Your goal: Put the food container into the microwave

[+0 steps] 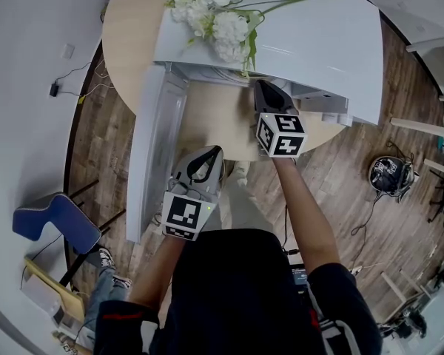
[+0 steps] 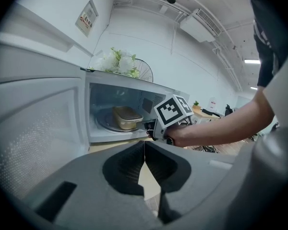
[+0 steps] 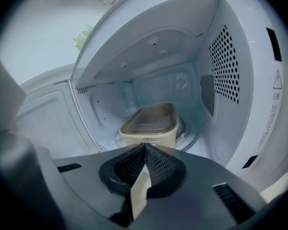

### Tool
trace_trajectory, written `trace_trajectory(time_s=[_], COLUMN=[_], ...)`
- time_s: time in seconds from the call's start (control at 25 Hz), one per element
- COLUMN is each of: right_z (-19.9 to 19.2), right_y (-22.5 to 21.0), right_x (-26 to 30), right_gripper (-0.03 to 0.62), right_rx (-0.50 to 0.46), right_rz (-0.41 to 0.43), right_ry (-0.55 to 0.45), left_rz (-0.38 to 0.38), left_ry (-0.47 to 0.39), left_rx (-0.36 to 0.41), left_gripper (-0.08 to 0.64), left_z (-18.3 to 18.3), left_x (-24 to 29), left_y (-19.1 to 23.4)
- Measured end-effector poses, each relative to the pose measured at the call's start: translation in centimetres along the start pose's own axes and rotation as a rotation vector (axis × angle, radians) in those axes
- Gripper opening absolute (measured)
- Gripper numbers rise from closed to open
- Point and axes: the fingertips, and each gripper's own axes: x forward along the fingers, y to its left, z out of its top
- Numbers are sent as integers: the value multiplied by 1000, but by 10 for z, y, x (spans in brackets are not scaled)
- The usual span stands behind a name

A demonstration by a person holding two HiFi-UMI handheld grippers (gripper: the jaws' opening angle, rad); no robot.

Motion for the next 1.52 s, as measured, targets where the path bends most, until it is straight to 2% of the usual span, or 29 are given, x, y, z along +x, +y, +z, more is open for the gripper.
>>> trace_trajectory(time_s=[0.32,0.64,1.2,1.52], right_z=[-1,12,70,113], right_y=[12,22,62,90], right_x=[-29,-76,-168,-208], right_gripper=[11,11,11,11], right_rx=[-2,11,-20,-70], right_rz=[17,25,61,110], right_ry=[-9,-48,-194,-292], left_rz=[-17,-24,-4,29], left_ry=[-31,-109,-232,-299], left_rx=[30,68,144,190], left_gripper=[18,18,17,18], left_z=[17,55,113,141], left_x=[-6,-24,-69,-93], left_y=[-8,-16,-28,-30])
